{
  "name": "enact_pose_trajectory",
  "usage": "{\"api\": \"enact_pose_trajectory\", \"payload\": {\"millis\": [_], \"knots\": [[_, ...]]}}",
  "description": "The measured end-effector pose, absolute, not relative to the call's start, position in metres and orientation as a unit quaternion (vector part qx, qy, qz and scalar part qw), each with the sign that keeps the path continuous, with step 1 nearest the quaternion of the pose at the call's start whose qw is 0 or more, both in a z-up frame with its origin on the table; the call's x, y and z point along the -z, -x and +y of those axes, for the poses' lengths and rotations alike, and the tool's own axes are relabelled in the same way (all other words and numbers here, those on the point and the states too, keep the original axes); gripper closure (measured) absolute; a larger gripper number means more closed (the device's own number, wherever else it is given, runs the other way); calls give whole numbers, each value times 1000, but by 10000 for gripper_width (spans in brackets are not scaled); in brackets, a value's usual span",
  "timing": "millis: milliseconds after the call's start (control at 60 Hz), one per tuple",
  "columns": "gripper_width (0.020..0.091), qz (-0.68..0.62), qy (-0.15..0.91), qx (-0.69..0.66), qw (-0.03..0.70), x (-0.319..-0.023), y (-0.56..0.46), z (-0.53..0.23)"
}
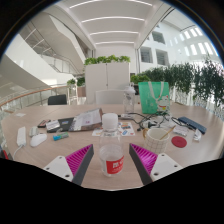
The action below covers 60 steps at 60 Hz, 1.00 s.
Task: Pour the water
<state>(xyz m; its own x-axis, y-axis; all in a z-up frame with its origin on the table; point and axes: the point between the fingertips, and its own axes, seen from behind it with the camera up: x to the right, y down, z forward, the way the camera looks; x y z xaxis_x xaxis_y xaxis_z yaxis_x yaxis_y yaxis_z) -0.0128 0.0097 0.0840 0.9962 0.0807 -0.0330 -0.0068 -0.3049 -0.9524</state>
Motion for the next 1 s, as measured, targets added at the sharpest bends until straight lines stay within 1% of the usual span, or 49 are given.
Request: {"api": "enact_pose_trajectory", "payload": {"millis": [83, 100, 117, 133, 150, 167, 233, 300, 317, 333, 350, 367, 400, 417, 500, 517, 550, 567, 617, 667, 717, 783, 833, 900, 1000], "knots": [[269, -20, 798, -36, 602, -80, 15, 36], [273, -22, 797, -38, 603, -79, 16, 40], [297, -24, 796, -43, 603, -77, 20, 45], [373, -27, 797, -48, 602, -75, 23, 48], [544, -31, 798, -54, 600, -73, 26, 51], [626, -29, 799, -53, 598, -72, 23, 55], [638, -16, 793, -34, 607, -74, 14, 63], [695, -24, 787, -37, 615, -74, 18, 68], [697, -24, 787, -41, 616, -73, 19, 68], [733, -23, 786, -45, 616, -73, 20, 69], [733, -22, 788, -47, 614, -72, 20, 70], [752, -23, 789, -49, 613, -72, 21, 71], [753, -31, 790, -48, 611, -69, 23, 74], [753, -35, 792, -51, 608, -74, 20, 72], [754, -36, 796, -64, 601, -75, 21, 72], [754, -36, 798, -66, 598, -70, 28, 75], [755, -36, 805, -81, 587, -71, 29, 74], [753, -33, 806, -90, 584, -75, 30, 74], [752, -3, 800, -131, 586, -97, 30, 76], [753, 58, 791, -183, 581, -117, 29, 89], [752, 136, 768, -273, 563, -138, 15, 94], [754, 249, 732, -378, 510, -154, -1, 104], [754, 317, 703, -432, 467, -152, -5, 113], [754, 395, 654, -511, 393, -149, -15, 119], [756, 484, 544, -623, 285, -152, -27, 129]]}}
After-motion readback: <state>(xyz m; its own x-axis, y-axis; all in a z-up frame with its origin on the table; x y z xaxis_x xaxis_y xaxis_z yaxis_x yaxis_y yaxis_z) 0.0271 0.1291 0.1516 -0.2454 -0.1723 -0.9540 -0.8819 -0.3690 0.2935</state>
